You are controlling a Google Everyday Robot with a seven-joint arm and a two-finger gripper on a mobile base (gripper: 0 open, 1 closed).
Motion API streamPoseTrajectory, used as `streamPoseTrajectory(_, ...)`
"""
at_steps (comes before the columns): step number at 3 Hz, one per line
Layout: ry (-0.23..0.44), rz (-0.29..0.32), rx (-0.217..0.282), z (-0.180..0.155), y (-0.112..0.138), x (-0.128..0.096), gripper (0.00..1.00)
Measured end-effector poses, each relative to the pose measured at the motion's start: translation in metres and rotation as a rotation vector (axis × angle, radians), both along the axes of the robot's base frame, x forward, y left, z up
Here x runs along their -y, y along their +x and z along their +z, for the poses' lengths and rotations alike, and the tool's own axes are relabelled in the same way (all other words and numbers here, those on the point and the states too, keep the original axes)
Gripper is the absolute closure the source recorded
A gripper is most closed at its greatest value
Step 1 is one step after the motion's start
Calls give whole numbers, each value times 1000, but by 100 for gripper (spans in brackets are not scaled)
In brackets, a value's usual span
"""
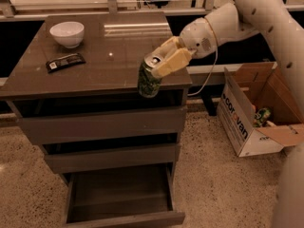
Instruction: Pick green can from bottom drawer and place on counter
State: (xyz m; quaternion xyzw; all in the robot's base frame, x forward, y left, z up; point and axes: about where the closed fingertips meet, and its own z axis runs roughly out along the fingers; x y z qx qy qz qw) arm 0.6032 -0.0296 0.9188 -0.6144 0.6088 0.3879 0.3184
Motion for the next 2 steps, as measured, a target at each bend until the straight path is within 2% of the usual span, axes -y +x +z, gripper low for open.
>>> streamPoseTrajectory(1, -3, 23, -27, 9, 24, -11, 100)
streamPoseTrajectory(2, -25, -24, -41, 20, 50, -15, 100)
